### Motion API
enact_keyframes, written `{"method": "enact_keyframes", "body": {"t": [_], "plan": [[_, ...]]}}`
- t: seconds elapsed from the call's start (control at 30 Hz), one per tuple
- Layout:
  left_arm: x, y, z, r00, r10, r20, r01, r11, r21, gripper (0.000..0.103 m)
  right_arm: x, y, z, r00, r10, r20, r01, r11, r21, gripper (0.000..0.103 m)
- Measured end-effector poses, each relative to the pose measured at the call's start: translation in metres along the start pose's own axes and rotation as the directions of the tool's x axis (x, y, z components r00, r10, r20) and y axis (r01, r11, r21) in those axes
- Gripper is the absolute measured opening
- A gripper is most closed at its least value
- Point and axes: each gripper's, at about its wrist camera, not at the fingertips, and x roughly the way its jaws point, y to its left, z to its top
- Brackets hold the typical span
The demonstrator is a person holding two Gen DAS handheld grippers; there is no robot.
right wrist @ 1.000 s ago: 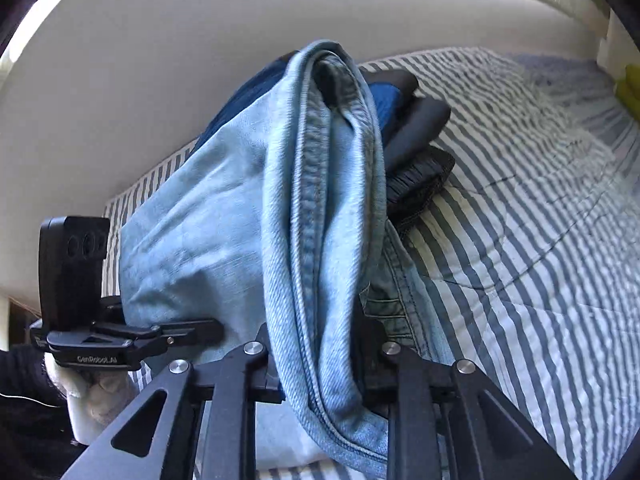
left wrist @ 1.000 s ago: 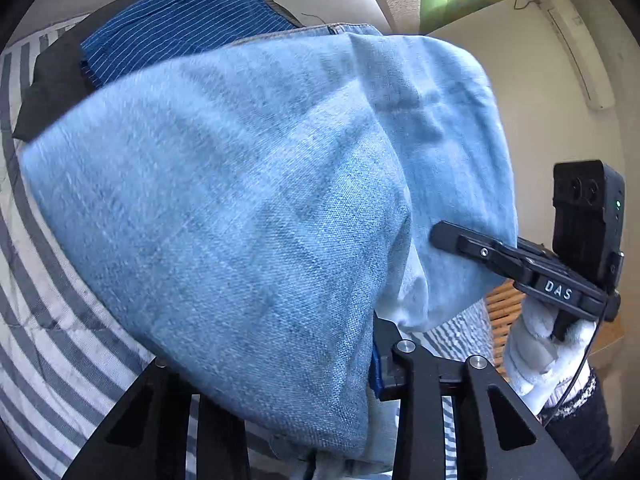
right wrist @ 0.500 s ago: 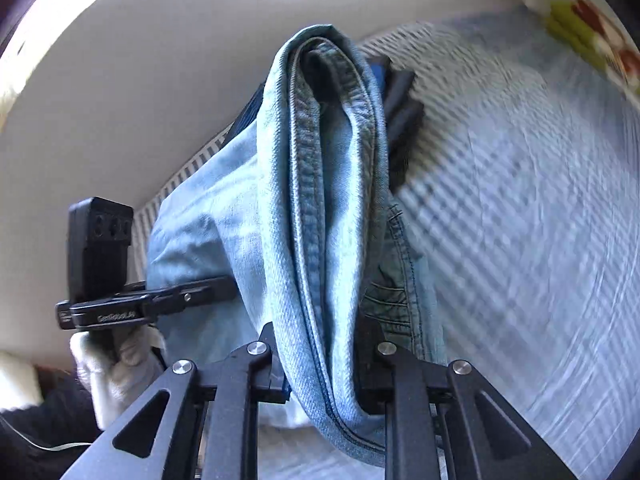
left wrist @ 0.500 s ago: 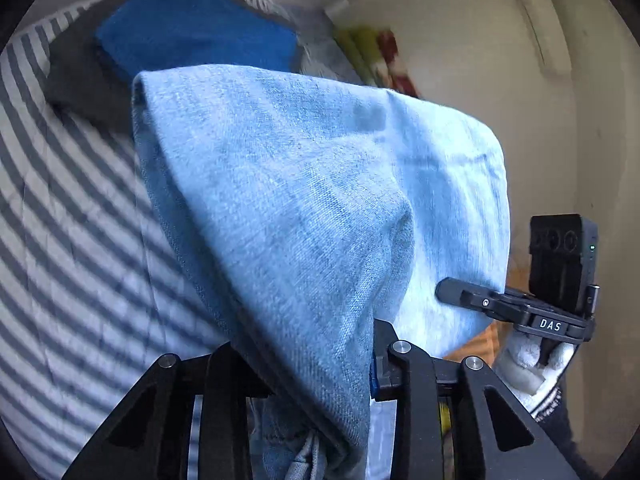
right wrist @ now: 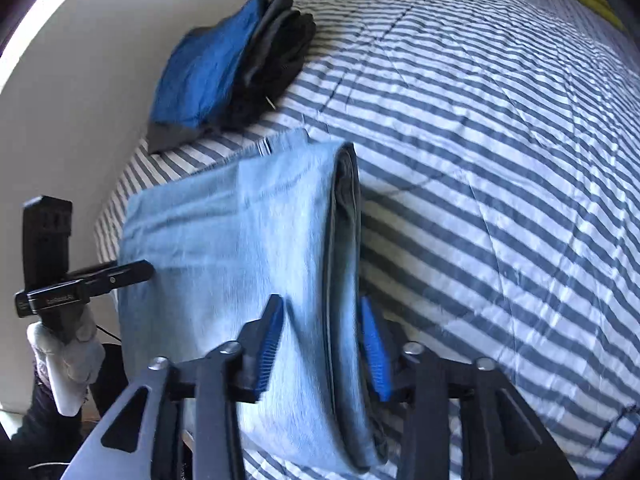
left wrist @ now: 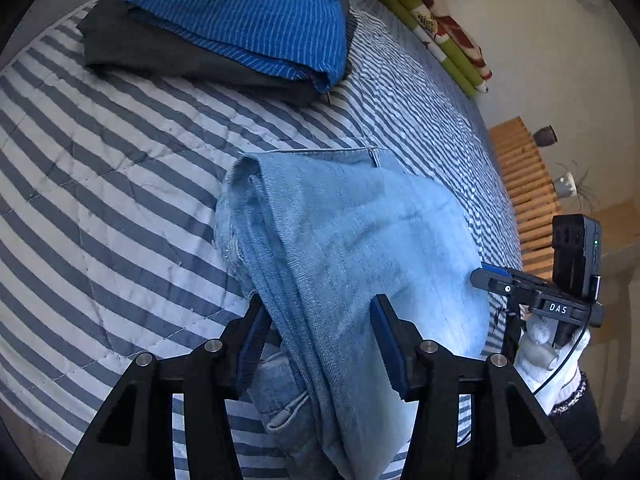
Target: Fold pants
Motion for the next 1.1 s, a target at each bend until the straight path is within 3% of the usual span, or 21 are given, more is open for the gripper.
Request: {"method": "enact_keyframes", "body": {"t": [0.03,0.13,0.17,0.27,0.3,0.37,0.4,0.47,0.53,0.6,0.63,0.67,0.7,0.73,0.8,0.83,0.87,0.9,0.97,1.1], "plan": [[-0.007,-0.002,-0.004,0.999,0.016,0.036,-0.016,1.0,-0.005,0.056,0.004,0.002,0.005,0.999,0.036,-0.011,-0.036,0.999,-0.012,0.049],[-0.03,0.009,-0.024,0.992,0.07,0.108,-0.071,0.998,0.001,0.064,0.02,0.007,0.014,1.0,-0.014,-0.02,0.013,0.998,-0.054,0.05],[-0.032,0.011,-0.024,0.993,0.056,0.108,-0.056,0.998,-0.009,0.064,0.024,0.007,0.016,0.999,-0.031,-0.013,0.03,0.998,-0.054,0.05],[-0.023,0.012,-0.001,0.991,0.052,0.124,-0.045,0.997,-0.057,0.065,0.032,0.006,0.028,1.0,-0.014,0.02,0.015,0.998,-0.053,0.05],[-0.015,0.013,0.006,0.993,0.043,0.112,-0.036,0.997,-0.066,0.071,0.038,0.006,0.034,1.0,-0.001,0.015,0.002,0.999,-0.046,0.05],[0.014,0.017,0.017,1.0,-0.002,0.017,0.004,0.993,-0.116,0.072,0.054,0.001,0.045,0.999,0.028,-0.023,-0.028,1.0,-0.007,0.05],[0.023,0.014,0.017,1.0,-0.027,-0.006,0.026,0.993,-0.112,0.068,0.061,-0.002,0.046,0.999,0.028,-0.041,-0.027,1.0,0.015,0.05],[0.022,0.001,0.016,1.0,0.023,0.01,-0.022,0.999,-0.034,0.056,0.066,-0.001,0.044,0.999,0.025,-0.04,-0.024,0.999,0.025,0.039],[0.006,-0.008,0.013,0.999,-0.017,0.035,0.017,1.0,0.003,0.045,0.058,0.01,0.039,1.0,0.006,-0.005,-0.006,1.0,-0.019,0.028],[-0.021,-0.015,0.009,0.992,-0.079,0.093,0.078,0.997,0.018,0.041,0.042,0.019,0.037,0.998,0.047,0.044,-0.045,0.998,-0.043,0.019],[-0.039,-0.023,0.004,0.985,-0.106,0.136,0.097,0.993,0.072,0.042,0.026,0.026,0.035,0.991,0.094,0.095,-0.088,0.994,-0.069,0.016],[-0.053,-0.031,0.0,0.981,-0.096,0.169,0.076,0.989,0.124,0.042,0.016,0.033,0.034,0.983,0.128,0.131,-0.115,0.988,-0.103,0.015],[-0.064,-0.036,-0.005,0.977,-0.061,0.205,0.028,0.986,0.162,0.05,0.007,0.041,0.035,0.975,0.155,0.161,-0.131,0.98,-0.148,0.015],[-0.073,-0.035,-0.008,0.971,-0.017,0.239,-0.024,0.985,0.169,0.066,0.007,0.051,0.038,0.979,0.114,0.17,-0.081,0.978,-0.19,0.016],[-0.087,-0.018,-0.012,0.958,0.066,0.278,-0.105,0.986,0.128,0.085,0.021,0.059,0.046,0.989,-0.026,0.144,0.058,0.973,-0.222,0.026],[-0.091,-0.005,-0.012,0.954,0.098,0.284,-0.126,0.989,0.082,0.085,0.031,0.058,0.049,0.989,-0.098,0.112,0.122,0.966,-0.227,0.041],[-0.093,0.01,-0.013,0.956,0.111,0.273,-0.125,0.992,0.034,0.085,0.038,0.053,0.052,0.984,-0.152,0.095,0.169,0.962,-0.215,0.044],[-0.092,0.021,-0.014,0.963,0.095,0.251,-0.1,0.995,0.007,0.085,0.038,0.045,0.052,0.981,-0.171,0.089,0.185,0.964,-0.189,0.044],[-0.08,0.039,-0.017,0.979,0.048,0.196,-0.043,0.999,-0.03,0.085,0.031,0.027,0.049,0.989,-0.135,0.061,0.141,0.982,-0.123,0.044],[-0.06,0.062,-0.025,0.986,-0.072,0.153,0.086,0.993,-0.081,0.085,0.018,0.021,0.037,0.989,-0.134,0.067,0.139,0.987,-0.076,0.044]]}}
